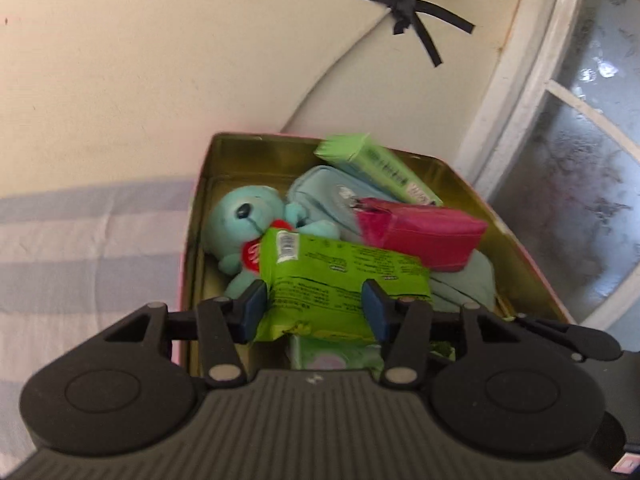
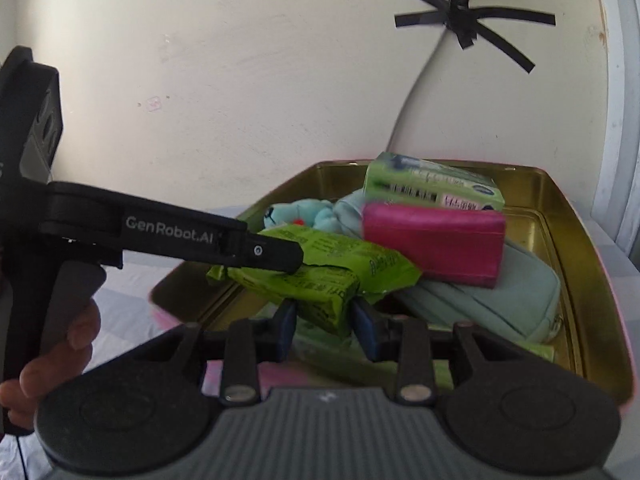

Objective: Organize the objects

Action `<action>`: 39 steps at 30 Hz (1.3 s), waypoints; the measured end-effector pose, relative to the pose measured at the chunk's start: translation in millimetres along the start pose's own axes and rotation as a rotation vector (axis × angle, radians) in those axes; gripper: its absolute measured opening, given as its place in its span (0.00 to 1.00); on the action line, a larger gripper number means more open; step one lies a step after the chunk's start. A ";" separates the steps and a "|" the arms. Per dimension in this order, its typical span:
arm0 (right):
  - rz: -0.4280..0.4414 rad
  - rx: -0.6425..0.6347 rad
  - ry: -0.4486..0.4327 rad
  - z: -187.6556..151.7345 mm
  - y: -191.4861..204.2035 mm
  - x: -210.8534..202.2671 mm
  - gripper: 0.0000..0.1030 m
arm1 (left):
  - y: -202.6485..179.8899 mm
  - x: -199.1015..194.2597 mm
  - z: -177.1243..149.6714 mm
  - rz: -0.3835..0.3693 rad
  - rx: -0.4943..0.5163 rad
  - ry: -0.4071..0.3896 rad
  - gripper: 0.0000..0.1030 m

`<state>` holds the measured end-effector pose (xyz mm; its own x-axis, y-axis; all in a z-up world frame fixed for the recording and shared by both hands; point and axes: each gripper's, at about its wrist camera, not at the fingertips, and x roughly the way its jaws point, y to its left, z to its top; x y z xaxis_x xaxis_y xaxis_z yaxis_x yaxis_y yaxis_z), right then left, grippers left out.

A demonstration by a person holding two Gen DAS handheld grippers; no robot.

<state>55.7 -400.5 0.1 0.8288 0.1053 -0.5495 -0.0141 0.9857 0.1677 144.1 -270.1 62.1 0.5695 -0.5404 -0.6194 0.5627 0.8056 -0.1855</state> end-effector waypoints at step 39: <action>-0.044 0.347 -0.329 -87.0 67.0 -176.9 0.72 | 10.7 -190.2 -139.9 0.287 0.064 -0.166 1.00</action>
<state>-140.5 -341.7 37.4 0.9581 -0.0383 -0.2839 0.1668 0.8802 0.4443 -42.0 -124.7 71.2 0.7971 -0.3301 -0.5056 0.3986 0.9166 0.0299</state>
